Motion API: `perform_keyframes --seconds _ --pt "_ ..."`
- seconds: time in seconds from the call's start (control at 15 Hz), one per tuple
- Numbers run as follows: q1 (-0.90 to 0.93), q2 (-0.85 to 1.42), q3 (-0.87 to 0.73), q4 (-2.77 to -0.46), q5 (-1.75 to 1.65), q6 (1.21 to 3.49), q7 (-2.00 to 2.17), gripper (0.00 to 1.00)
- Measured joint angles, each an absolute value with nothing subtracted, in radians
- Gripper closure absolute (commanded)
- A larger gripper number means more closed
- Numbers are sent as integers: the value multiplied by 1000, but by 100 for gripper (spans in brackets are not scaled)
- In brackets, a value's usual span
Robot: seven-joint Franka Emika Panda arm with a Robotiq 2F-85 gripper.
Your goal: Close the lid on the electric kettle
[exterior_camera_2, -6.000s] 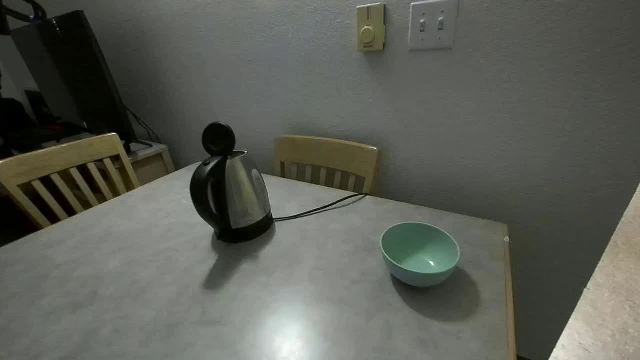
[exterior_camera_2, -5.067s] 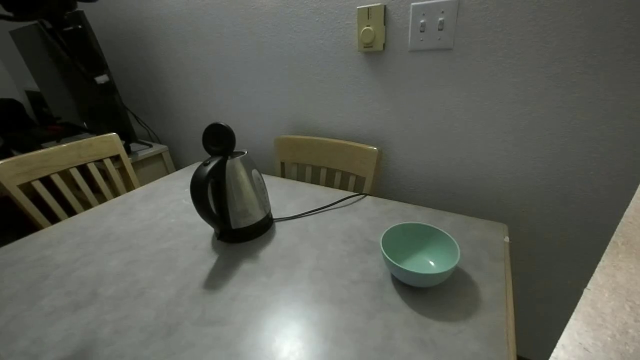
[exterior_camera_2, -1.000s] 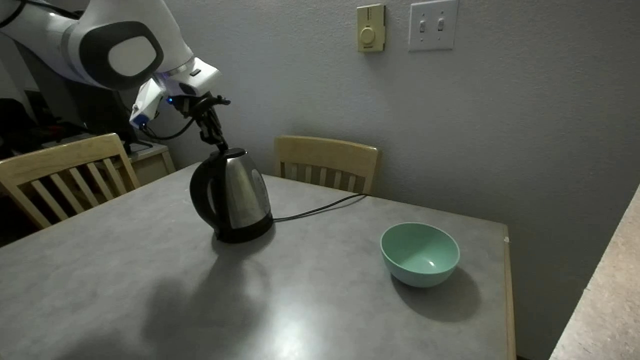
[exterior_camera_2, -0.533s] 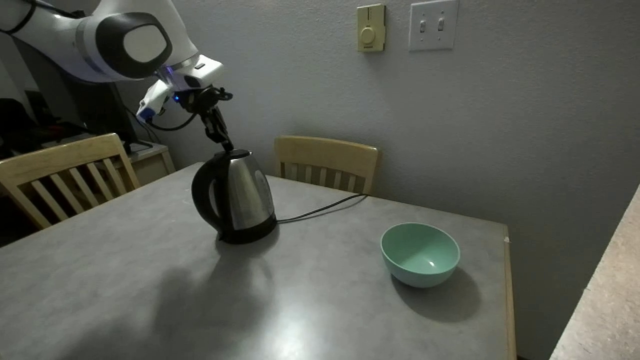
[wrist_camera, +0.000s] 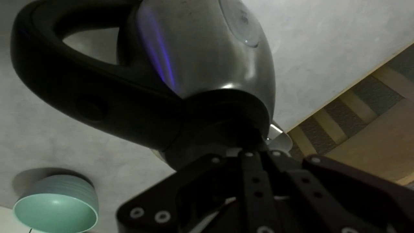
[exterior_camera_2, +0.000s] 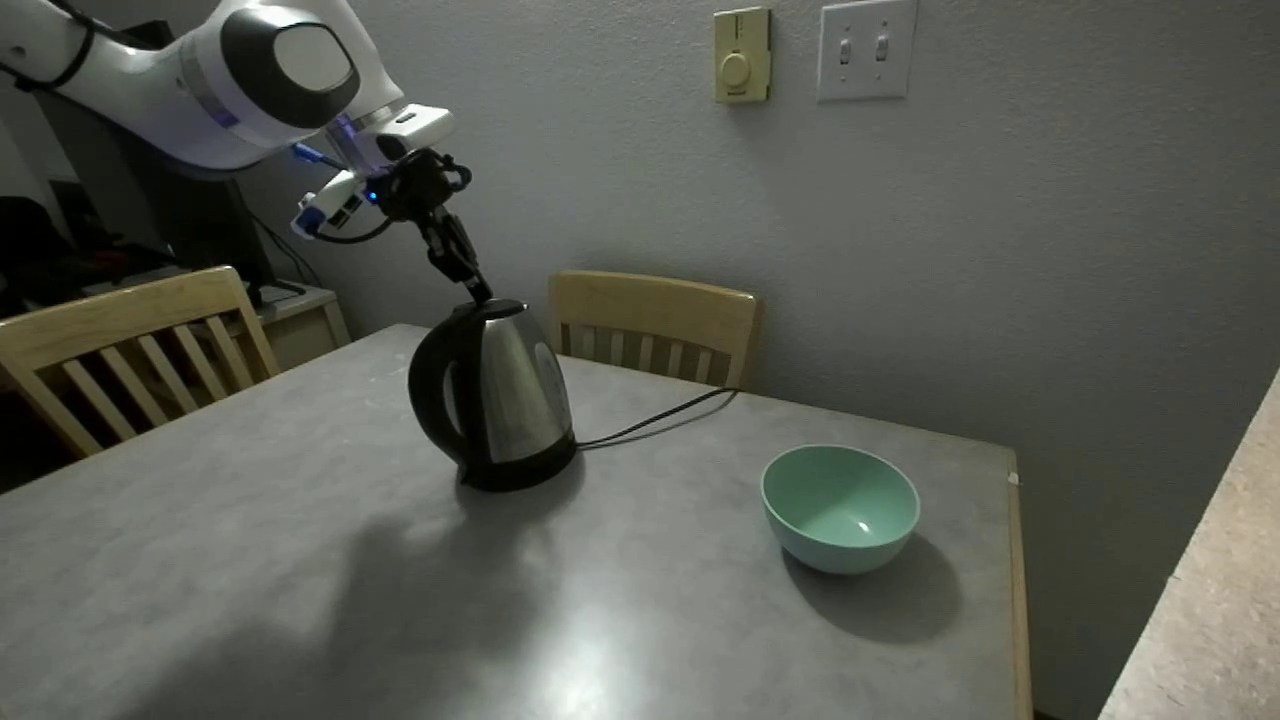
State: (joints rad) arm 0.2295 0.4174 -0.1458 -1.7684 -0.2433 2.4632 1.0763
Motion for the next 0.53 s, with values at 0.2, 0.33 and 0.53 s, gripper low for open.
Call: perform_keyframes --seconds 0.2,0.33,0.53 --pt "233 423 -130 -1739 -258 2392 1064 100" --pt "242 421 -121 -1740 -290 2382 1063 100" --pt "260 406 -115 -1760 -341 2381 1066 100"
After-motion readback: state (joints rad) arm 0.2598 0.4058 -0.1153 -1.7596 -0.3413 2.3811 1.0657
